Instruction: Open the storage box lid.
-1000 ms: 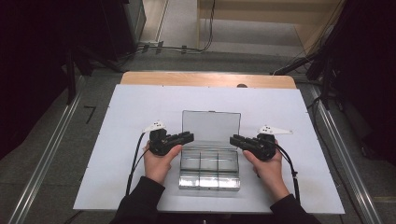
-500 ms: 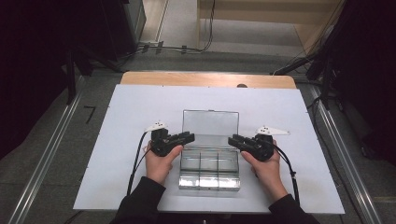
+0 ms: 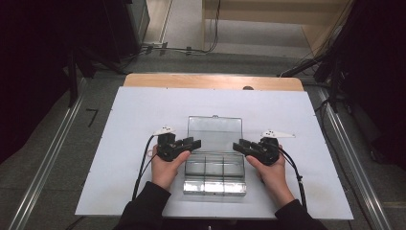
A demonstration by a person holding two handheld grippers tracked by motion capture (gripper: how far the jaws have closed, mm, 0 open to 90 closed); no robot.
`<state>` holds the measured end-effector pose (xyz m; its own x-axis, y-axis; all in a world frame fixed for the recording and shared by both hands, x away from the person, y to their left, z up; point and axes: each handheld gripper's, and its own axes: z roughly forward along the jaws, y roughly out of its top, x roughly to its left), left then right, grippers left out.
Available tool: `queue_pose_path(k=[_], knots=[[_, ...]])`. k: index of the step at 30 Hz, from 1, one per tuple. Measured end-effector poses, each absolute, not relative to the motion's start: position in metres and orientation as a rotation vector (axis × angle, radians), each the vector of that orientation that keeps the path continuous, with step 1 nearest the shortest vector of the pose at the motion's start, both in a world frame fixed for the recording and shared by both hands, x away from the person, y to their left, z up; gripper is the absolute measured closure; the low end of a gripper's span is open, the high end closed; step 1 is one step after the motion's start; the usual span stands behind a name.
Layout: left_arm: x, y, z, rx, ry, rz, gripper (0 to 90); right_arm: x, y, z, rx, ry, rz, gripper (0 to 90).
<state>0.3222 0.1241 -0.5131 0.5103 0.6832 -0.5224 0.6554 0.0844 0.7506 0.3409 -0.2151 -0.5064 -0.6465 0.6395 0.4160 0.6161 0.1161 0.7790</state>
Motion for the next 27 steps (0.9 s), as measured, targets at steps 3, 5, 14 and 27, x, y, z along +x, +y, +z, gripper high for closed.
queue_pose_path(k=[3, 5, 14, 27], knots=[[0.3221, 0.1237, -0.5131, 1.609, 1.179, 0.032, 49.1, 0.3411, -0.2151, -0.5069, 1.325, 2.333, 1.598, 51.0], [0.3219, 0.1234, -0.5131, 1.616, 1.182, 0.036, 48.0, 0.3416, -0.2150, -0.5075, 1.328, 2.333, 1.596, 49.9], [0.3218, 0.1222, -0.5134, 1.639, 1.197, 0.051, 41.9, 0.3431, -0.2156, -0.5084, 1.363, 2.354, 1.580, 46.7], [0.3181, 0.1210, -0.5073, 1.643, 1.171, 0.092, 12.5, 0.3435, -0.2199, -0.5049, 1.337, 2.350, 1.562, 35.7]])
